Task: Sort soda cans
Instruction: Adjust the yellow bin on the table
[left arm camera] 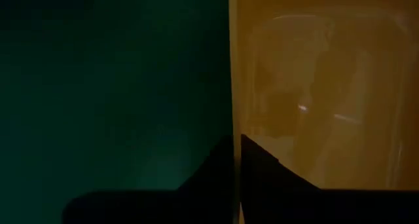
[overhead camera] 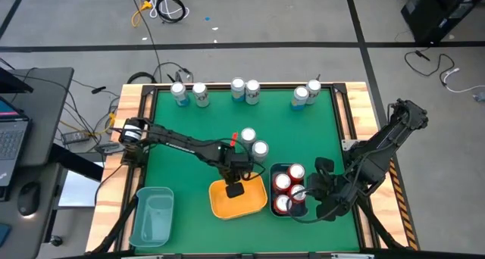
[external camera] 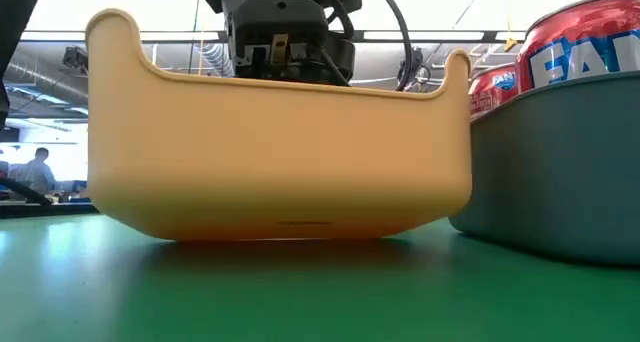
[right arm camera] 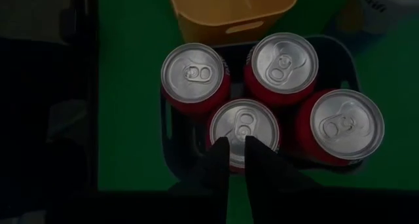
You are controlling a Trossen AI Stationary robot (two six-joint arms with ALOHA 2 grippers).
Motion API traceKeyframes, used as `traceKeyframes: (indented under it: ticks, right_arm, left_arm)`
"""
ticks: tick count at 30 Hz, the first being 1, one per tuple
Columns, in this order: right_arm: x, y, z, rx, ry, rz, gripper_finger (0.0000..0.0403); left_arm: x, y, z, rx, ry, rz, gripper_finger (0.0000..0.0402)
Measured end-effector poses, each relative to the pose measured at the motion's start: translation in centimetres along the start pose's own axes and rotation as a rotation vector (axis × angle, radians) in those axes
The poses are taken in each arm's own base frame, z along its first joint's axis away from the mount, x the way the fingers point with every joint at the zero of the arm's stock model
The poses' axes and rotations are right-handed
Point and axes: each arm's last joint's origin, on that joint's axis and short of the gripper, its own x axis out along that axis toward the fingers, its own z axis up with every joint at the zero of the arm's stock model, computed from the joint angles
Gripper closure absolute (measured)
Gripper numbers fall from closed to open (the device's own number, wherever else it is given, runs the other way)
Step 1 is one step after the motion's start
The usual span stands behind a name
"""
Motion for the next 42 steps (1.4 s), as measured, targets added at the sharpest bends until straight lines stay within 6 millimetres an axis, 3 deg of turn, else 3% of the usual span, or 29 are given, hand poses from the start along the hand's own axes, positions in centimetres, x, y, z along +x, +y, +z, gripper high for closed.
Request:
traceKeyframes:
  ticks: [10, 21, 28, 35, 42]
  right_arm:
    - [0.6, -1.4, 1.5, 0.032, -0.057, -0.073, 0.0366]
    - [1.4, -3.4, 4.7, -0.006, -0.162, -0.098, 0.0366]
    - [1.8, -5.8, 7.3, -0.005, -0.256, -0.14, 0.0358]
    - [2.2, -9.4, 9.5, -0.011, -0.266, -0.149, 0.0303]
    - [5.0, -11.5, 10.6, -0.017, -0.223, -0.13, 0.0202]
  left_arm:
    - [-2.0, -0.6, -2.0, 0.054, 0.053, 0.132, 0.0399]
    - [-2.1, 0.7, -1.1, 0.093, -0.015, 0.237, 0.0399]
    - [-2.2, 1.0, -1.1, 0.119, 0.002, 0.248, 0.0357]
    - [-2.4, 1.1, -1.4, 0.167, 0.049, 0.265, 0.0288]
    - [-4.7, 0.7, -0.7, 0.226, 0.032, 0.355, 0.0227]
